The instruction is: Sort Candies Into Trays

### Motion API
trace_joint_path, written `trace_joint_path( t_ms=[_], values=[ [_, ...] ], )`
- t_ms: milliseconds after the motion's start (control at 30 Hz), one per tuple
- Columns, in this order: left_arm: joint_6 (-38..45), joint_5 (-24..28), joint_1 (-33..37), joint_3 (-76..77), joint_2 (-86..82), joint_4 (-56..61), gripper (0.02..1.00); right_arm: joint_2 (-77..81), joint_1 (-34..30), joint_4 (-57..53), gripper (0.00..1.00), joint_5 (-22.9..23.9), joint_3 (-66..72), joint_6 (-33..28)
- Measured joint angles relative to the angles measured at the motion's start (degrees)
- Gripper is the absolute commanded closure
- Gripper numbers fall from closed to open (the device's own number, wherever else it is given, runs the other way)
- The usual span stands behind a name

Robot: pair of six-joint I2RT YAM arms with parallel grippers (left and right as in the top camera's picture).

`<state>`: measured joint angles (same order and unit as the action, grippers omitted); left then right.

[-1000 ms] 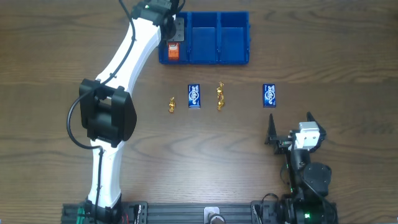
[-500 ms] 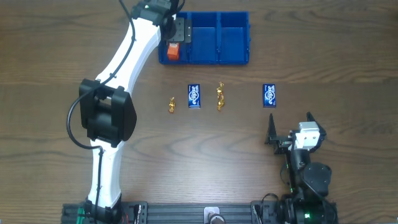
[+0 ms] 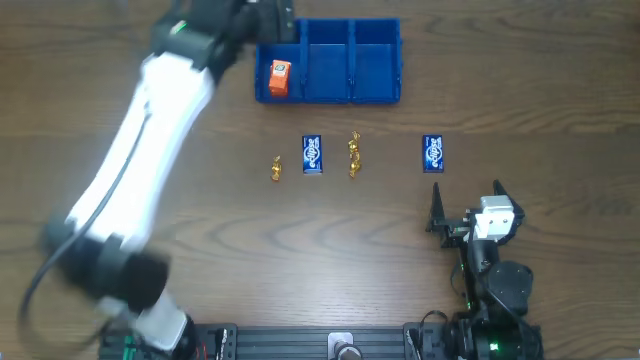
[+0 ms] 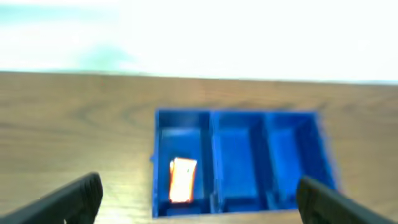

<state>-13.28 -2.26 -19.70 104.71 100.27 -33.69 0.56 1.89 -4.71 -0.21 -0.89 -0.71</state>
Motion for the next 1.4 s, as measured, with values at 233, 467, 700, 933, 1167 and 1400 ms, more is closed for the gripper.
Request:
trace_joint_path(
  t_ms=[233, 467, 700, 933, 1167, 1400],
  values=[
    [1.5, -4.8, 0.7, -26.6, -29.1, 10.7, 0.036, 0.0, 0.0, 0.0, 0.003, 0.0, 0.0, 0.0],
    [4.1, -2.9, 10.0, -47.4, -50.5, 18.5, 0.038, -0.1, -0.2, 0.0, 0.003, 0.0, 0.0, 0.0],
    [9.4, 3.3, 17.6, -68.2, -73.0, 24.1, 0.034, -0.1, -0.2, 0.0, 0.003, 0.0, 0.0, 0.0],
    [13.3, 7.0, 18.4, -90.1, -89.6, 34.5, 0.045, -0.1, -0.2, 0.0, 0.005, 0.0, 0.0, 0.0],
    [13.6, 11.6, 20.2, -103.2, -98.9, 38.1, 0.02, -0.1, -0.2, 0.0, 0.003, 0.0, 0.0, 0.0],
    [13.7, 12.9, 20.5, -103.9, -99.6, 33.2, 0.02, -0.1, -0.2, 0.0, 0.003, 0.0, 0.0, 0.0]
  ],
)
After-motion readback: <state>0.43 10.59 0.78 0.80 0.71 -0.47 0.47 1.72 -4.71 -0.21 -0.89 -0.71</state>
